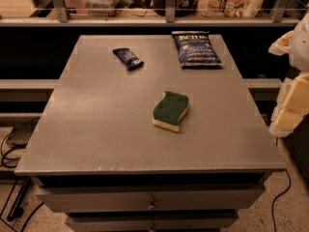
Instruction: Move sponge near blue chip bag
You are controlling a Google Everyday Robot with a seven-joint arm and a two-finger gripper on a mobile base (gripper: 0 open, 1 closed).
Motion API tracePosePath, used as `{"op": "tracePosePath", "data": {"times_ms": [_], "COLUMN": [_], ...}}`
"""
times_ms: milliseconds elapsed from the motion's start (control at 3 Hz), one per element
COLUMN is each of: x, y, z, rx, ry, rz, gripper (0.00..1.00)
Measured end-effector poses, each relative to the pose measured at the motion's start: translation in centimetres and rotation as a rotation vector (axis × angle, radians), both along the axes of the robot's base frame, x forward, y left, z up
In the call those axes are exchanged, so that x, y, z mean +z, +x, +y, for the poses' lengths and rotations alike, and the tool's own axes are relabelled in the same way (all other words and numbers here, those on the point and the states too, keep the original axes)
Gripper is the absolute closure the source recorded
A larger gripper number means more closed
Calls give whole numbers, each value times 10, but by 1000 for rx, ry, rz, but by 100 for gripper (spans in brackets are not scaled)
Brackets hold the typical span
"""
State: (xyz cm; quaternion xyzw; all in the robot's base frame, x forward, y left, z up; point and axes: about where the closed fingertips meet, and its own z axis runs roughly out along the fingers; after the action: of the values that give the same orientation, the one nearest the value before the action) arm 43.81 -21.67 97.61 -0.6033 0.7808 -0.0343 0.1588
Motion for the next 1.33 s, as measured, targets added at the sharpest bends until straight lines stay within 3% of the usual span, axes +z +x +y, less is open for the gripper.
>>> {"op": "tracePosePath", "data": {"times_ms": [333, 667, 1000, 1333], "x": [0, -7, -33, -51], "y": [0, -1, -5, -7], "z": [0, 4, 10, 31], "rx": [0, 11, 42, 76], "ry": [0, 67, 231, 397], "rz": [0, -14, -55, -88], "gripper": [0, 0, 0, 0]}}
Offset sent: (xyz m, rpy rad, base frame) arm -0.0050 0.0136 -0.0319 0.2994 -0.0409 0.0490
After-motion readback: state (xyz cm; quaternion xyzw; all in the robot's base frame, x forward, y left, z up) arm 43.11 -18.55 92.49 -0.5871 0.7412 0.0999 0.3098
